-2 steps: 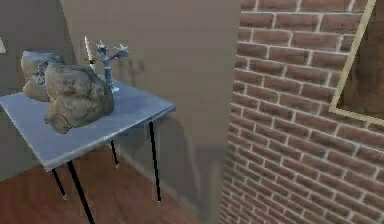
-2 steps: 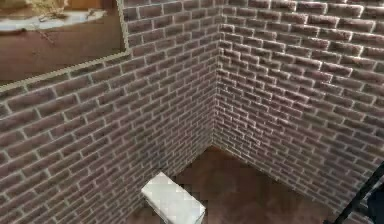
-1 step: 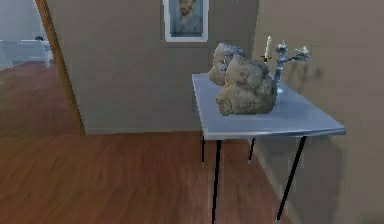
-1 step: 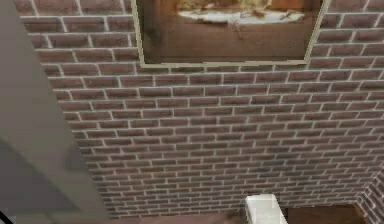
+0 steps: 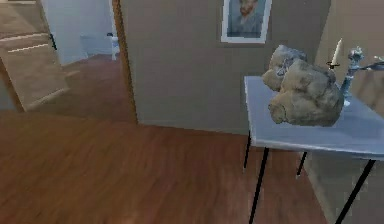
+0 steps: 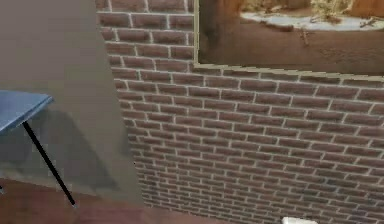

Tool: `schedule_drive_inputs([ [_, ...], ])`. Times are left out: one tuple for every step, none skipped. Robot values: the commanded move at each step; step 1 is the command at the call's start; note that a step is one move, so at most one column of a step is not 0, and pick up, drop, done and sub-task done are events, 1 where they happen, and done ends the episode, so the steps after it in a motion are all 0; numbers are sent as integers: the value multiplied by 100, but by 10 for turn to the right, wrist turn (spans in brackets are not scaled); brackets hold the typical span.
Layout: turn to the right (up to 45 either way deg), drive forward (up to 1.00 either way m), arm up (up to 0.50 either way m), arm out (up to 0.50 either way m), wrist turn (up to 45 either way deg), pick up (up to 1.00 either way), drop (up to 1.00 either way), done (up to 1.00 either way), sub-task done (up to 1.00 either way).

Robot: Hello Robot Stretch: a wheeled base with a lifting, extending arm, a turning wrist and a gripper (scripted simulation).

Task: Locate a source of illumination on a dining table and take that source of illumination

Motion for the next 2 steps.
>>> schedule_drive_inputs([
  [0,70,0,0,0,0,0,0,0],
  [90,0,0,0,0,0,0,0,0],
])
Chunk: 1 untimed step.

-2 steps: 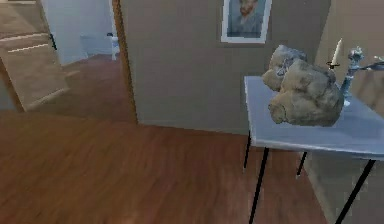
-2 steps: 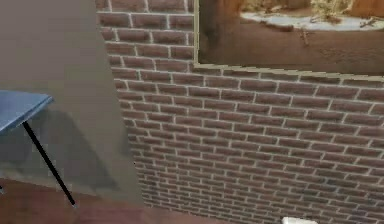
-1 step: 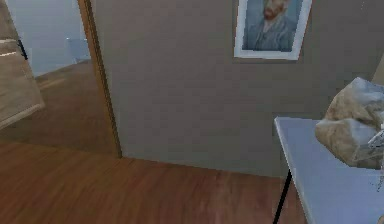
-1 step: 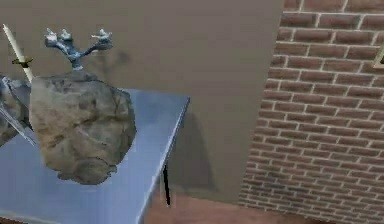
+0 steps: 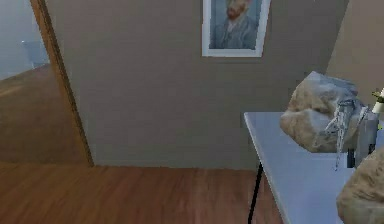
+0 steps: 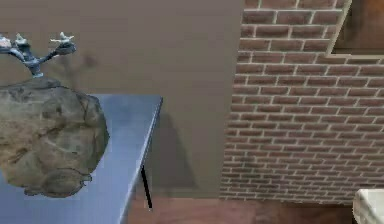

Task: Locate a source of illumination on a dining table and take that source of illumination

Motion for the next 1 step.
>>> schedule_drive_inputs([
  [0,60,0,0,0,0,0,0,0],
])
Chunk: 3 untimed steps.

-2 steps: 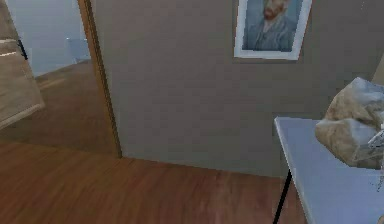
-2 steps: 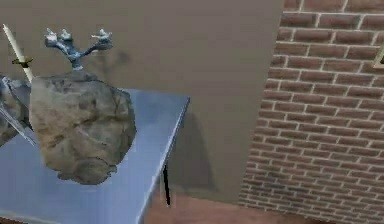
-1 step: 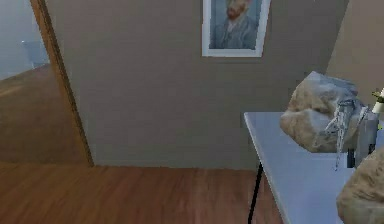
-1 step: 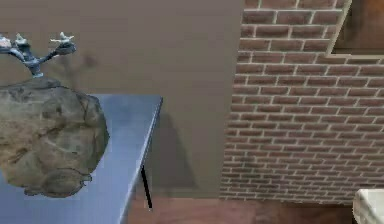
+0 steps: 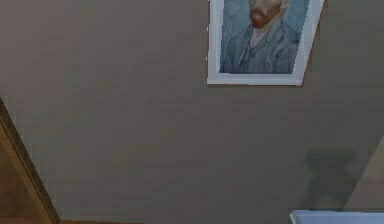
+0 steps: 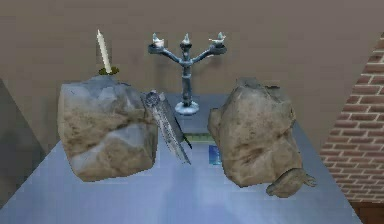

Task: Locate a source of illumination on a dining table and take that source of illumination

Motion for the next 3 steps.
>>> schedule_drive_inputs([
  [-180,0,0,0,0,0,0,0,0],
  [180,0,0,0,0,0,0,0,0],
  [0,15,0,0,0,0,0,0,0],
])
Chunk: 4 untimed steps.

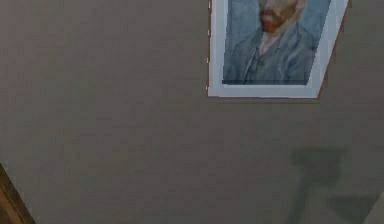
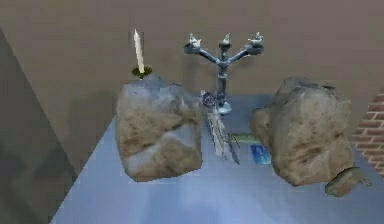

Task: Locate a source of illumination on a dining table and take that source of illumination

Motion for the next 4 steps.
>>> schedule_drive_inputs([
  [-90,0,0,0,0,0,0,0,0],
  [0,0,50,0,0,0,0,0,0],
  [0,0,38,0,0,0,0,0,0],
  [0,0,0,48,0,0,0,0,0],
])
